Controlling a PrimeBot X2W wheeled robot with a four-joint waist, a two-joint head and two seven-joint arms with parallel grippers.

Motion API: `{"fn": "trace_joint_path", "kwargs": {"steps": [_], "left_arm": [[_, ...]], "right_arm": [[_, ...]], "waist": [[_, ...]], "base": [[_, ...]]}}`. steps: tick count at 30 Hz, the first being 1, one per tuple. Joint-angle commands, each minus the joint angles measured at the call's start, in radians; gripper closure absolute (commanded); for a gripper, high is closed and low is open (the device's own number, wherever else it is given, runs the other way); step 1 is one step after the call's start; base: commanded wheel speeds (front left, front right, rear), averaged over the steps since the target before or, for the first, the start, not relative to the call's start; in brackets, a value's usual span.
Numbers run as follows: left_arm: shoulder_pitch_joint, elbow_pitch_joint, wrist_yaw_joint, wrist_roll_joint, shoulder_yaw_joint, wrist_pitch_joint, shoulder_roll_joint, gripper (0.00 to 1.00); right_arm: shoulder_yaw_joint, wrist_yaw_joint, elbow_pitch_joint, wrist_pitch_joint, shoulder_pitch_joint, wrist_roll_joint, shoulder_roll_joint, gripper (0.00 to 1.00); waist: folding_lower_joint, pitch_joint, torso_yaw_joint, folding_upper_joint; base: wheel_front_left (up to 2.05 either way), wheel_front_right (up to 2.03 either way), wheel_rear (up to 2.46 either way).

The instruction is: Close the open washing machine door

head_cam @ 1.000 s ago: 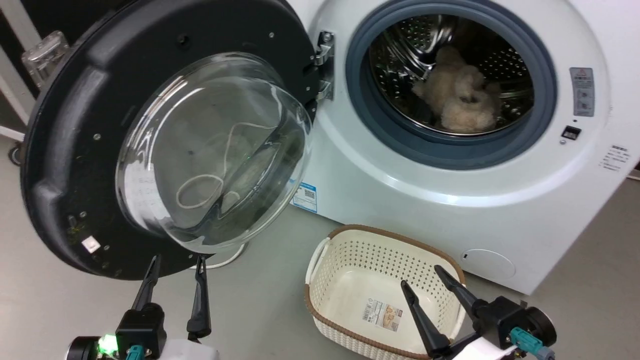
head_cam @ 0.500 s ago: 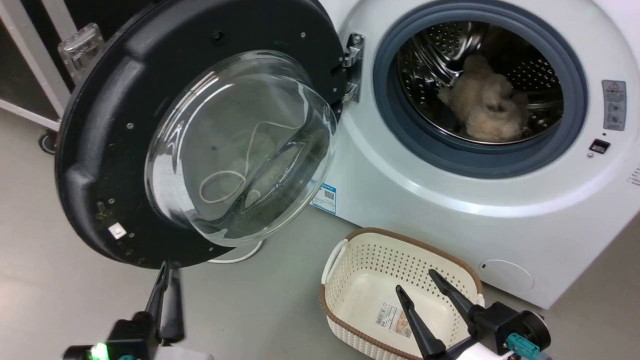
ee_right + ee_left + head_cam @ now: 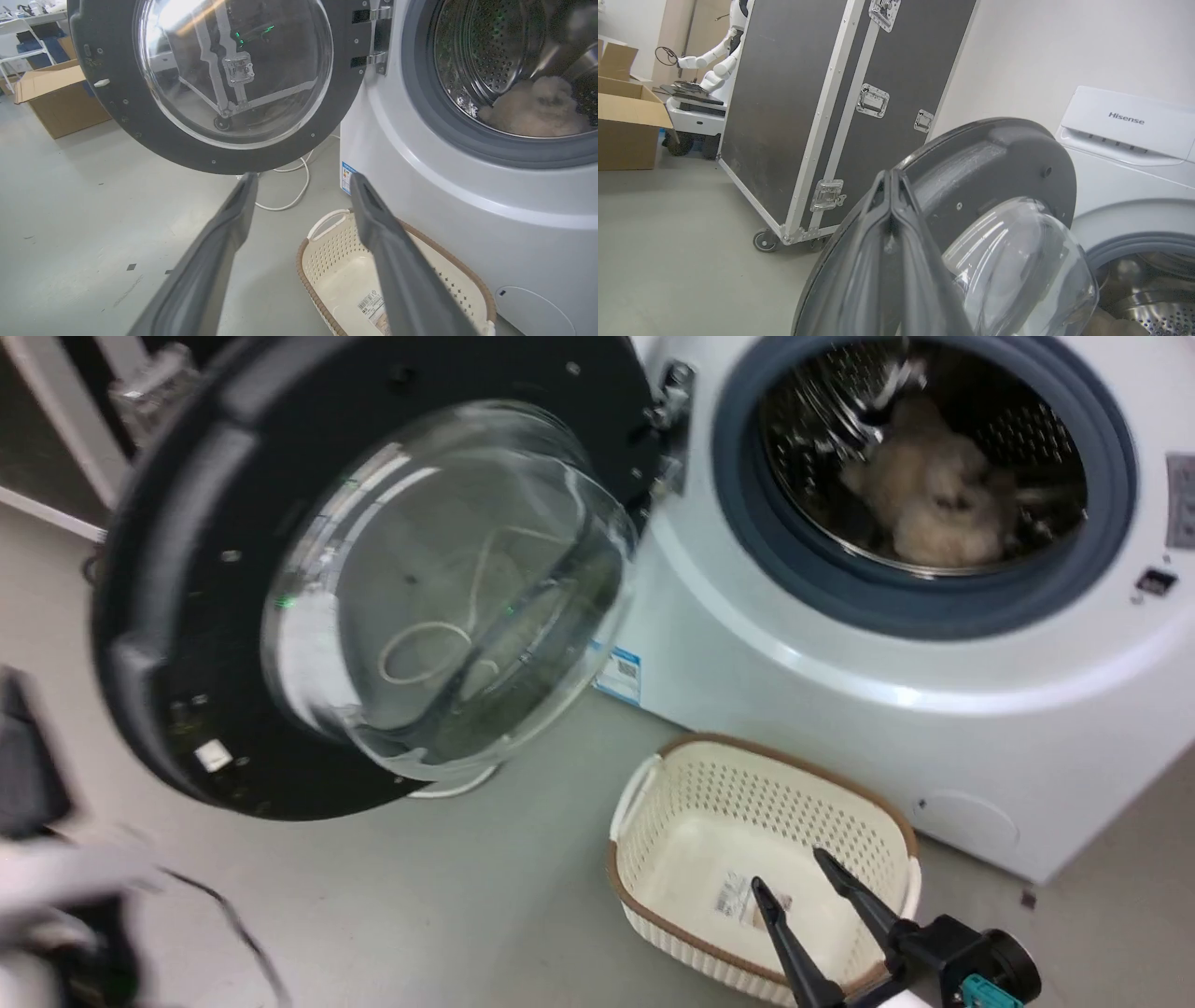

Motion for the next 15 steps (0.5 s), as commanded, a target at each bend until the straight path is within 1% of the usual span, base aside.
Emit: {"fn": "trace_joint_path", "kwargs": {"steps": [1,3,6,10,11,15], "left_arm": [[-0.044,0.020,-0.009,-0.036,0.029,0.021,0.032,1.00],[-0.114,0.084,-0.012,-0.132,0.092,0.080,0.079,1.00],[-0.213,0.202,-0.005,-0.272,0.183,0.178,0.150,1.00],[-0.311,0.371,0.007,-0.431,0.259,0.335,0.229,1.00],[-0.329,0.411,0.010,-0.463,0.269,0.378,0.245,1.00],[-0.395,0.546,0.032,-0.619,0.317,0.559,0.272,1.00]], "right_arm": [[0.003,0.001,0.000,-0.010,-0.011,-0.005,-0.011,0.00],[0.006,0.001,0.000,-0.014,-0.022,-0.004,-0.016,0.00],[0.014,0.001,0.003,-0.018,-0.036,-0.004,-0.024,0.00],[0.022,0.001,0.001,-0.018,-0.051,-0.003,-0.031,0.00],[0.022,0.001,0.001,-0.018,-0.053,-0.003,-0.032,0.00],[0.021,0.001,0.001,-0.018,-0.059,0.000,-0.039,0.00]], "waist": [[-0.0001,0.030,-0.028,0.0000],[-0.0001,0.051,-0.045,0.0000],[-0.0001,0.076,-0.072,0.0000],[-0.0001,0.096,-0.108,0.0000],[-0.0001,0.099,-0.114,0.0000],[-0.0001,0.108,-0.132,0.0000]], "base": [[0.00,0.00,0.00],[0.00,0.00,0.00],[0.00,0.00,0.00],[0.00,0.00,0.00],[0.00,0.00,0.00],[0.00,0.00,0.00]]}}
